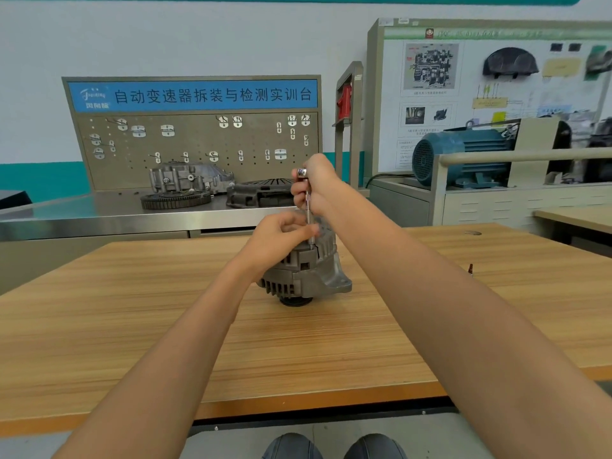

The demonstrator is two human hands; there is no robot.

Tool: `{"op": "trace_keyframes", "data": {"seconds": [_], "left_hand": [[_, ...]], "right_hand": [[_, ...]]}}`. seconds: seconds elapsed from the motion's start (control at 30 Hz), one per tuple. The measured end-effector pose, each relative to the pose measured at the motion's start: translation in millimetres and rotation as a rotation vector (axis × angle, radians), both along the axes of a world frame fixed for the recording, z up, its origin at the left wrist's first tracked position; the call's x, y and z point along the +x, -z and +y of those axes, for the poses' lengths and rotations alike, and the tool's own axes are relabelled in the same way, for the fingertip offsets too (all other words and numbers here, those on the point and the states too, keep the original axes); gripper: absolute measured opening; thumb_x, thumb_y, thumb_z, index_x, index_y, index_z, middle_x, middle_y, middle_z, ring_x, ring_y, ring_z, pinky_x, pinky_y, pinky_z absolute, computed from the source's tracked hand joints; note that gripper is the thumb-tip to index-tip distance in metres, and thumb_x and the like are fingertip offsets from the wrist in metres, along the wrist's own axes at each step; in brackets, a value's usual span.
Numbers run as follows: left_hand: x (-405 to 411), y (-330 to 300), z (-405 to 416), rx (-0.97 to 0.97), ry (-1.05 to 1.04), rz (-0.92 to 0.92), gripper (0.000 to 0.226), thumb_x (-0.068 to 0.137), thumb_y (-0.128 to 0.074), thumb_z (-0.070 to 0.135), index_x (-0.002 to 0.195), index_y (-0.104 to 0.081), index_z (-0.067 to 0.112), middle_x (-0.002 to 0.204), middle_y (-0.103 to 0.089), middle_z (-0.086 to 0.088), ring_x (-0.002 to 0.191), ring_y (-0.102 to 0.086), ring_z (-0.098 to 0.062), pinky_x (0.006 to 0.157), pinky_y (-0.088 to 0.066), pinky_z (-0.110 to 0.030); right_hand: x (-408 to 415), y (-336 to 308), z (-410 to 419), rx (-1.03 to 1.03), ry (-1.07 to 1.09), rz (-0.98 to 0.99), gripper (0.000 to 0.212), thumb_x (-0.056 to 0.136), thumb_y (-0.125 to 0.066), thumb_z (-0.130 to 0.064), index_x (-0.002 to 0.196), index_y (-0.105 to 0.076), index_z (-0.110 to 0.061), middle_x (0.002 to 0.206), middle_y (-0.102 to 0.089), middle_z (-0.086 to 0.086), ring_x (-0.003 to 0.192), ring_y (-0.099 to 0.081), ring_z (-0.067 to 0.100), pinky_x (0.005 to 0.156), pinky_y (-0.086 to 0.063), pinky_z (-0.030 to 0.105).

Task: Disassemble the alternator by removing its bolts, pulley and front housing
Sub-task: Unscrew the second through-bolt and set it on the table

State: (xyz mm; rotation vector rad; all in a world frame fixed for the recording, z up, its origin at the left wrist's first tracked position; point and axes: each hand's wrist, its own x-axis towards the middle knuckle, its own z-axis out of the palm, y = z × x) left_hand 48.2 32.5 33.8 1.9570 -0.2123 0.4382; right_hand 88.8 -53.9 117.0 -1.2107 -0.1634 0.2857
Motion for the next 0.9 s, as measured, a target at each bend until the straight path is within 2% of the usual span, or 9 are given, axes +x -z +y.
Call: {"op": "trace_keyframes", "data": {"seconds": [0.1,0.23,0.33,0.43,0.5,0.6,0.73,0.8,0.9], "left_hand": [[0,1,3,-0.006,0.052,0.018,0.009,0.087,-0.066,0.021,0.095,-0.069,0.022,0.091,-0.075,0.007,0.090,-0.068,-0.005,0.088,-0.048,-0.023],[2,1,2,-0.054,0.027,0.020,0.005,0.084,-0.069,0.021,0.088,-0.068,0.018,0.082,-0.075,0.004,0.078,-0.070,-0.007,0.079,-0.051,-0.023],[3,1,-1,-0.081,-0.033,-0.002,0.008,0.080,-0.073,0.017,0.082,-0.065,0.015,0.075,-0.072,-0.001,0.070,-0.067,-0.009,0.073,-0.053,-0.023],[2,0,-7,-0.056,-0.097,-0.023,0.009,0.082,-0.069,0.007,0.081,-0.062,0.012,0.085,-0.068,-0.016,0.077,-0.061,-0.021,0.078,-0.052,-0.036],[2,-1,-8,0.017,-0.140,-0.054,0.019,0.084,-0.062,0.002,0.072,-0.058,0.016,0.074,-0.062,-0.011,0.067,-0.055,-0.019,0.062,-0.048,-0.032],[3,0,-9,0.067,-0.187,-0.072,0.026,0.084,-0.054,0.001,0.064,-0.050,0.017,0.061,-0.050,-0.003,0.055,-0.043,-0.014,0.049,-0.036,-0.023],[2,3,-8,0.005,-0.105,-0.093,0.009,0.083,-0.064,0.008,0.080,-0.060,0.015,0.079,-0.061,-0.012,0.071,-0.054,-0.018,0.065,-0.047,-0.027],[2,4,-5,-0.016,-0.053,-0.080,0.007,0.083,-0.068,0.017,0.080,-0.062,0.018,0.075,-0.065,-0.003,0.071,-0.058,-0.011,0.072,-0.047,-0.030],[2,5,-1,-0.045,-0.005,-0.060,0.007,0.086,-0.068,0.021,0.079,-0.067,0.023,0.066,-0.070,0.012,0.065,-0.064,0.003,0.066,-0.047,-0.015]], "right_hand": [[2,-1,-4,-0.036,-0.115,-0.027,0.033,0.097,-0.025,-0.017,0.072,-0.046,-0.012,0.055,-0.038,-0.005,0.028,-0.023,0.005,0.042,-0.019,0.019],[0,0,-7,-0.027,-0.168,-0.034,0.030,0.097,-0.027,-0.015,0.077,-0.049,-0.012,0.045,-0.042,-0.008,0.029,-0.024,0.004,0.038,-0.020,0.018],[-5,1,2,0.010,0.010,-0.035,0.026,0.095,-0.027,-0.015,0.075,-0.044,-0.014,0.057,-0.043,-0.004,0.035,-0.026,0.006,0.040,-0.019,0.018],[-8,6,14,0.088,0.291,-0.098,0.015,0.099,-0.030,-0.015,0.097,-0.044,-0.012,0.069,-0.048,0.001,0.049,-0.035,0.009,0.044,-0.026,0.019],[-8,9,21,0.160,0.470,-0.150,0.022,0.101,-0.030,-0.016,0.113,-0.043,-0.002,0.072,-0.046,0.001,0.053,-0.041,0.009,0.046,-0.034,0.019],[-8,10,28,0.172,0.589,-0.190,0.027,0.102,-0.030,-0.018,0.118,-0.038,0.003,0.067,-0.038,-0.003,0.053,-0.041,0.008,0.049,-0.038,0.018],[-6,2,20,0.002,0.293,-0.124,0.020,0.099,-0.031,-0.013,0.100,-0.047,-0.001,0.075,-0.053,0.006,0.054,-0.040,0.012,0.051,-0.035,0.019],[-6,1,13,-0.082,0.048,-0.118,0.025,0.096,-0.029,-0.015,0.076,-0.043,-0.010,0.062,-0.047,0.000,0.040,-0.028,0.008,0.041,-0.022,0.019],[-3,2,6,-0.118,-0.233,-0.152,0.028,0.095,-0.029,-0.014,0.072,-0.045,-0.012,0.046,-0.040,-0.007,0.029,-0.019,0.005,0.038,-0.015,0.018]]}}
